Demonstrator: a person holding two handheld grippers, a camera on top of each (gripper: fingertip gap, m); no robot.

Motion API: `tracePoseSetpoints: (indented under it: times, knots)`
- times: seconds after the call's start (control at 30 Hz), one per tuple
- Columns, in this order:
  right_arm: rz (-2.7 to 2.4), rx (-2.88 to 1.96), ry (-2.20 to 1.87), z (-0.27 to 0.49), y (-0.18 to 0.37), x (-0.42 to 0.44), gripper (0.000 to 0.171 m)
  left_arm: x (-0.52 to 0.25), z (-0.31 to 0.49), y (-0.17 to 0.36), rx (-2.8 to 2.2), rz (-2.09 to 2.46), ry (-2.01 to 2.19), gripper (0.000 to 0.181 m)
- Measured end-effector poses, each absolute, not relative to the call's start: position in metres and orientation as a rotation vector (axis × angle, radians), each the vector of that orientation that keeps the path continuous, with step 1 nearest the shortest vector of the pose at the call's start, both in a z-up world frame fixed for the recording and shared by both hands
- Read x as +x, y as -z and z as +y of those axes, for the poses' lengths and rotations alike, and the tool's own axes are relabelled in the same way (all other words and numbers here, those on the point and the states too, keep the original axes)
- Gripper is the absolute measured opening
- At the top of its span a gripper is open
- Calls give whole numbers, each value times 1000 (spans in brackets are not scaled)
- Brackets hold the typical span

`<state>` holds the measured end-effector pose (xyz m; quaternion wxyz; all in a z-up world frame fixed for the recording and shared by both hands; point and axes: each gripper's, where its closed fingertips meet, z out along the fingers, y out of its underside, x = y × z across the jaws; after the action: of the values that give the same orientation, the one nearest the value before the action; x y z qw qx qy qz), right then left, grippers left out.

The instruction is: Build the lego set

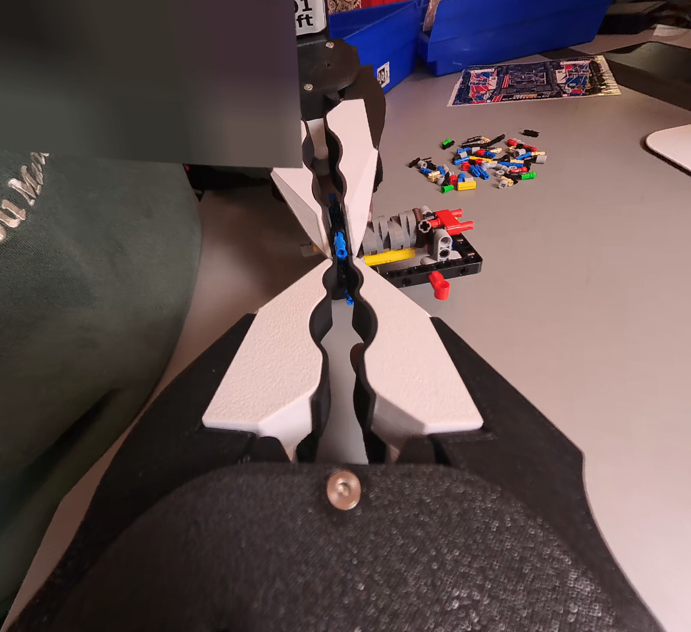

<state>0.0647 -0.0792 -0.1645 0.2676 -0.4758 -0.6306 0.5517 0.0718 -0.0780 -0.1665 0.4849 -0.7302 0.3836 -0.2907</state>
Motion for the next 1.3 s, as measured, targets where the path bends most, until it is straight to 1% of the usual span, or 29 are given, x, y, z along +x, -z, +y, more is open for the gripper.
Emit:
tracePoseSetpoints:
  times: [1.3]
  knots:
    - [-1667,-1236,-1588,-81,155,68,1,72,-82,158,-1747,946,688,6]
